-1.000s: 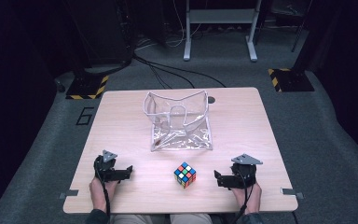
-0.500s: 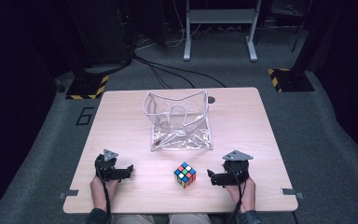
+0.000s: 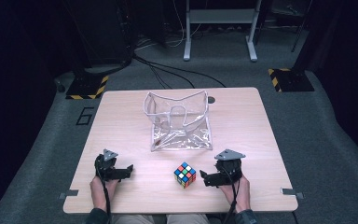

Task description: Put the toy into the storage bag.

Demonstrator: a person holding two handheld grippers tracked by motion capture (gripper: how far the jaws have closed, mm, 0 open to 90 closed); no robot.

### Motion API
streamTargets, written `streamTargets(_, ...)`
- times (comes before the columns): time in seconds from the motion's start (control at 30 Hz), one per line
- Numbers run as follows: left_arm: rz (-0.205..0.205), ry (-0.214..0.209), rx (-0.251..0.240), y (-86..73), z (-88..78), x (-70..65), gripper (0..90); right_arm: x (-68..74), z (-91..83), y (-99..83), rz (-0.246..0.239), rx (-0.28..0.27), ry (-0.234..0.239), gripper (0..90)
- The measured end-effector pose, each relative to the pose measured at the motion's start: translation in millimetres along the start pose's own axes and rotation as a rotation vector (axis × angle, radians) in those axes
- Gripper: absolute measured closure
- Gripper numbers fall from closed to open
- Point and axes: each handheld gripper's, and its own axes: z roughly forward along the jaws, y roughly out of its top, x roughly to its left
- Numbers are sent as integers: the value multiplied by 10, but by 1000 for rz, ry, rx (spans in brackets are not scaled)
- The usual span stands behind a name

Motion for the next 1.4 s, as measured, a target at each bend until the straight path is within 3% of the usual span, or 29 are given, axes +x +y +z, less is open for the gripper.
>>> streamTargets(0.37, -1, 0, 3, 2, 0, 3, 5, 260, 168, 90, -48, 36, 71, 0)
streamTargets(0.5, -1, 2, 1, 2, 0, 1, 5, 354, 247, 116, -82, 59, 84, 0)
streamTargets(0.8, 0, 3, 0, 2, 0, 2, 5, 486, 353, 139, -108, 79, 106, 0)
streamTargets(1.2, 2, 5, -3, 0, 0, 0, 5, 568, 546, 53, -94, 148, 118, 22)
streamTargets(1.3, 2, 7, -2, 1, -1, -2, 5, 577, 595, 20, -111, 150, 113, 69)
streamTargets(1.4, 2, 7, -2, 1, -1, -2, 5, 598, 633, -19, -130, 157, 88, 173)
